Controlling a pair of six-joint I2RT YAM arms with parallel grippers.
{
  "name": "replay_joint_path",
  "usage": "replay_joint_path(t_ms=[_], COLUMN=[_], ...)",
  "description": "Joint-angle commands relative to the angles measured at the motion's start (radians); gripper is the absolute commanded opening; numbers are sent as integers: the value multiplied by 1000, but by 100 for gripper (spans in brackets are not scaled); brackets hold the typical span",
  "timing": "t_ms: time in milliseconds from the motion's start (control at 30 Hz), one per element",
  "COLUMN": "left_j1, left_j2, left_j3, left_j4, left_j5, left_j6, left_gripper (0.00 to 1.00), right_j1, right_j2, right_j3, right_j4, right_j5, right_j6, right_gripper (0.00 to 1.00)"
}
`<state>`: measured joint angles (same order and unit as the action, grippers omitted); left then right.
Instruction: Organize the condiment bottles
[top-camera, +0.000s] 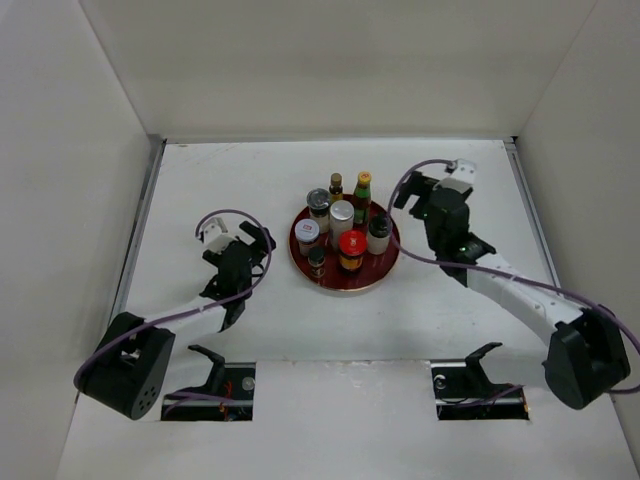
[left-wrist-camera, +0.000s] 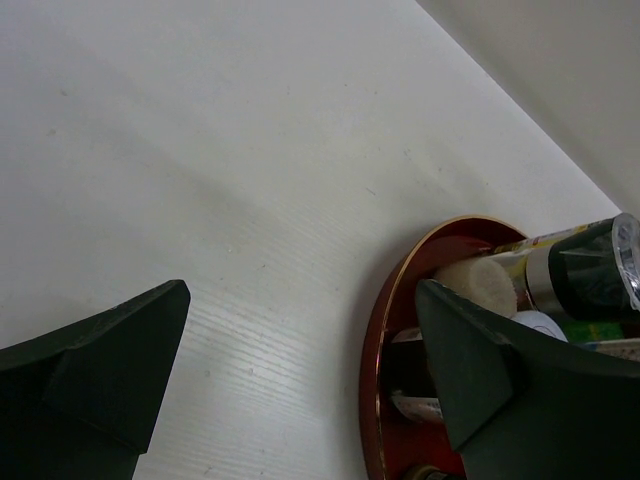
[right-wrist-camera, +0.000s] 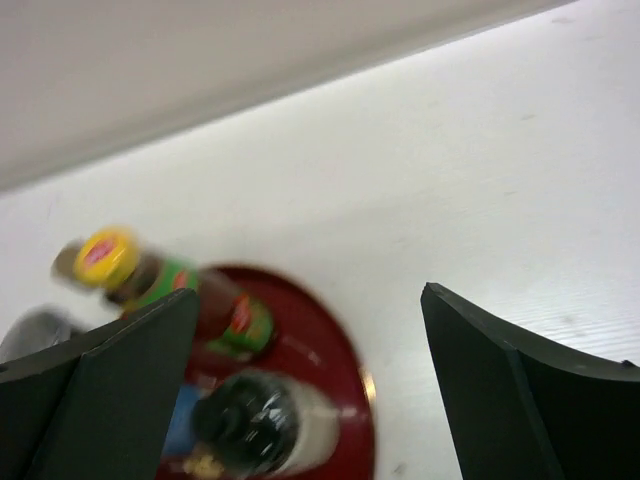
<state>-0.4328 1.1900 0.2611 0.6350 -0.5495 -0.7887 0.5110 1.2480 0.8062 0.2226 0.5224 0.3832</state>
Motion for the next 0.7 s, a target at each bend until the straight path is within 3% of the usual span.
replay_joint_path(t_ms=[0,167,400,567,667], left_j1=[-7,-11,-36,-51,-51], left_j2=[11,16,13,19,3], left_j3=[61,75,89,102,99], left_j4=[-21,-34,-35,-37,-46], left_j5=[-12,-12,-13,-15,-23], left_j6=[-7,-7,-6,-1,-1], left_gripper=[100,100,100,100,100], right_j1=[-128,-292,-374,-381,-377], right_j2=[-28,17,91,80,76], right_j3=[-61,-130,-168,-174,-167], right_j4=[61,141,194,224,222], right_j5=[21,-106,-245,-285,-283], right_j6=[110,238,327,341,345], right_gripper=[100,100,100,84,81])
